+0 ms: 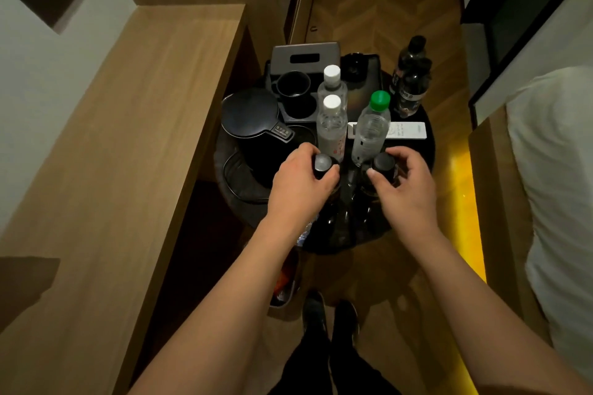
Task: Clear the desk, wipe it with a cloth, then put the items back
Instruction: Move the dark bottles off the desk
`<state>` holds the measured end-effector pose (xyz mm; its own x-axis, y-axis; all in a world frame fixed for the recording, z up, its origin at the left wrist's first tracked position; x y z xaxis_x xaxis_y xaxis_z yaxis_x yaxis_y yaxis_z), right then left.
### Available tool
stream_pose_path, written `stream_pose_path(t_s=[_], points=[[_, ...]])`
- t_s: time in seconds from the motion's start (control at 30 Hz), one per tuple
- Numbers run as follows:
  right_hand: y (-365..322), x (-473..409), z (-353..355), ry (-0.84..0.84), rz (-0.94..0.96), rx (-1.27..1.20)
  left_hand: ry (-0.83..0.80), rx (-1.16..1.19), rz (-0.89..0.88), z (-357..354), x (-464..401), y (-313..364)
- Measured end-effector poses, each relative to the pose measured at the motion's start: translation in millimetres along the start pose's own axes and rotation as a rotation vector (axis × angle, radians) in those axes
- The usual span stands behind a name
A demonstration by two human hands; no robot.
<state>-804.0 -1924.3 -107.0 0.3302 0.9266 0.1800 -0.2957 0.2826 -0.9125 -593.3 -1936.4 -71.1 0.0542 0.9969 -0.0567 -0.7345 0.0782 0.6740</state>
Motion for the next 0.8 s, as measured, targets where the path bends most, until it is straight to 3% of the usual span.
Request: stream_pose_path(t_s=[0.33,0.8], points=[[29.5,-54.7,-30.0,-0.018,-0.023,0.062,-0.039,-0.061,0.03,-55.3,-49.7,-32.4],[18.3,-49.6,-39.0,0.021,0.085,0.195,-0.008,-0.083,0.019,-58.7,-54.1,-32.5]])
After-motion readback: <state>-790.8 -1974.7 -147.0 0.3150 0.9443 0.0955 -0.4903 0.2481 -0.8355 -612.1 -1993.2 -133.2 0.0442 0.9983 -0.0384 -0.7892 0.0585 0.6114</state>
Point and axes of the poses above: each hand's wrist, its own x-axis away from the middle knuckle, its own z-axis out of the back of the hand, y = z × x, the point moved 10 cm from there along -x, towards the middle knuckle, and after that the axes turned 11 degrees about -z, right-handed, at the moved point
